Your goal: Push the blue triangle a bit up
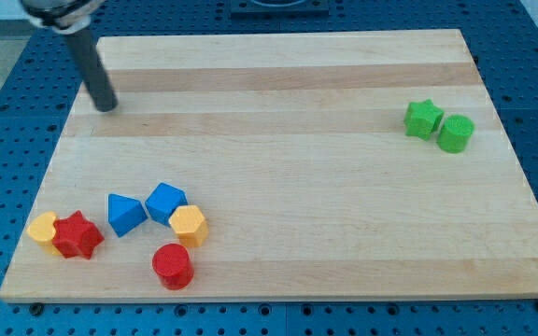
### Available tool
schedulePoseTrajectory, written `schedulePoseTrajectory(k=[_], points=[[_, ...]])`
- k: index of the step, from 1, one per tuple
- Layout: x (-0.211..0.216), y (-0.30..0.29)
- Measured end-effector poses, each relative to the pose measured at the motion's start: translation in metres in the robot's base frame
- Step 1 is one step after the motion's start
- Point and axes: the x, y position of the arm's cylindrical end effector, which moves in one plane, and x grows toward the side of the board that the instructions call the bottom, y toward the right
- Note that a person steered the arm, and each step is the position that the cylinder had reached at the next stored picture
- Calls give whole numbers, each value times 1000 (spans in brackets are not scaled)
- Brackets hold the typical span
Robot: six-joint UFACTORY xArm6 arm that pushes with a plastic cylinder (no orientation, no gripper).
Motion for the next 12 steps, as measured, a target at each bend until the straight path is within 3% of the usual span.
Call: schedulePoseTrajectory(k=[1, 9, 10, 12], points=[[14, -26], [13, -27], [58, -26], [94, -10]])
